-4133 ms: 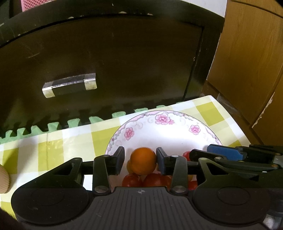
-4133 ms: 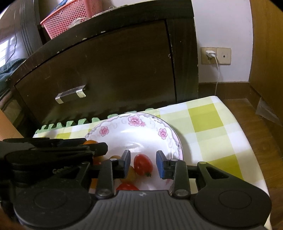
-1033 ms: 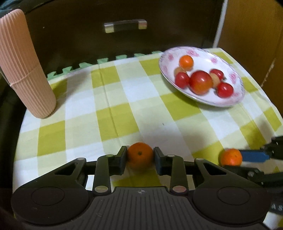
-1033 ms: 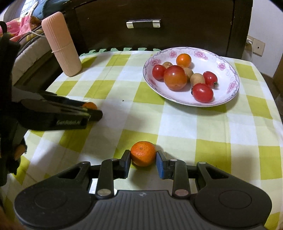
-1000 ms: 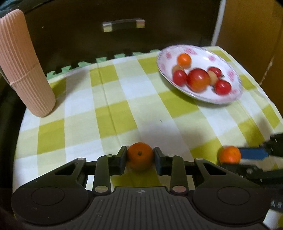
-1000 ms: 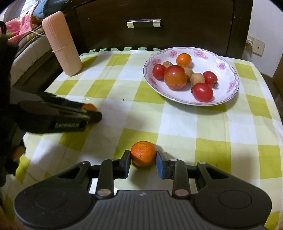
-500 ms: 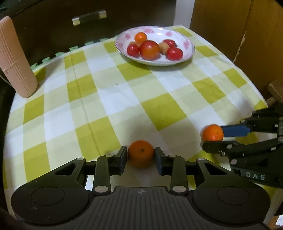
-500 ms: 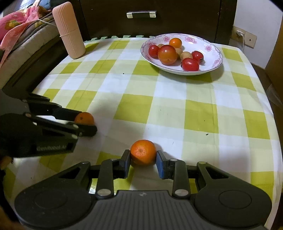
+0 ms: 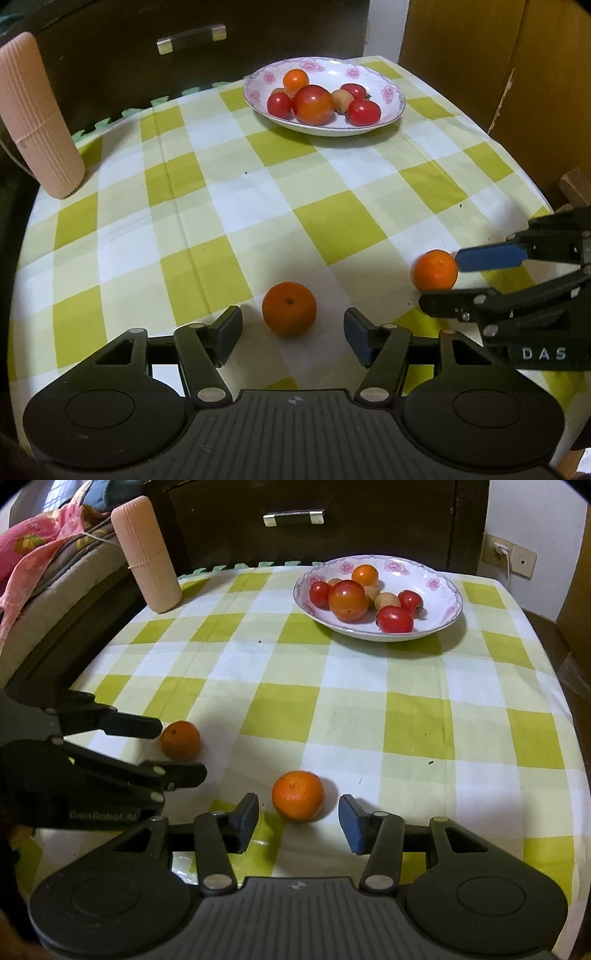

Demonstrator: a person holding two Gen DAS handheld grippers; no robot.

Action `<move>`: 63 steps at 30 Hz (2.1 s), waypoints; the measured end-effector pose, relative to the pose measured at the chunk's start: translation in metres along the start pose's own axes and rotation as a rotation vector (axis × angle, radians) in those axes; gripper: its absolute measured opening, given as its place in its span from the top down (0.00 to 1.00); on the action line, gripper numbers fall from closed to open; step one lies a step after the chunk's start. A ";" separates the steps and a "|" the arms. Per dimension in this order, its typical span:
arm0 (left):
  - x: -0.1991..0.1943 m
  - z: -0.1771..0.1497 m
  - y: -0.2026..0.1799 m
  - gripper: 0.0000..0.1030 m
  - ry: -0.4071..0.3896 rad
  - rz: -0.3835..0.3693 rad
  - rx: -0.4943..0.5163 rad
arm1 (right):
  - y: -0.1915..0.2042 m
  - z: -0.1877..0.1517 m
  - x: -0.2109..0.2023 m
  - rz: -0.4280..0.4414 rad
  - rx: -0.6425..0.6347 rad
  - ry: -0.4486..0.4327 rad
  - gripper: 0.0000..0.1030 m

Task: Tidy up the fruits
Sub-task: 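Carry both held oranges up and over the white floral bowl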

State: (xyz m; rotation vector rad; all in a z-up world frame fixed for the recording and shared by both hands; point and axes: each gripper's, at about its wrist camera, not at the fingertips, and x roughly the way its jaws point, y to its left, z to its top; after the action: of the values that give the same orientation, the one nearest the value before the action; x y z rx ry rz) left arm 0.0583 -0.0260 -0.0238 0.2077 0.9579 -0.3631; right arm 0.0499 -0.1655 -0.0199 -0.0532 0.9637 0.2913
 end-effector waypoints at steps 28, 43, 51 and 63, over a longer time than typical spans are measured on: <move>-0.001 0.005 -0.005 0.62 -0.012 -0.015 0.003 | 0.006 0.005 0.003 -0.021 -0.007 0.003 0.71; -0.010 0.024 -0.006 0.62 -0.079 -0.056 -0.058 | 0.002 0.023 -0.009 -0.007 0.045 -0.065 0.71; -0.013 0.036 -0.005 0.62 -0.113 -0.067 -0.079 | -0.005 0.033 -0.015 -0.016 0.072 -0.102 0.71; -0.010 0.083 -0.005 0.63 -0.191 -0.066 -0.073 | -0.034 0.071 -0.020 -0.058 0.136 -0.184 0.71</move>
State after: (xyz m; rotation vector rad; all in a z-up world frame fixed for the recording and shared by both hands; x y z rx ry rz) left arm 0.1139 -0.0563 0.0305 0.0730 0.7896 -0.4004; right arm 0.1055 -0.1897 0.0345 0.0694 0.7955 0.1733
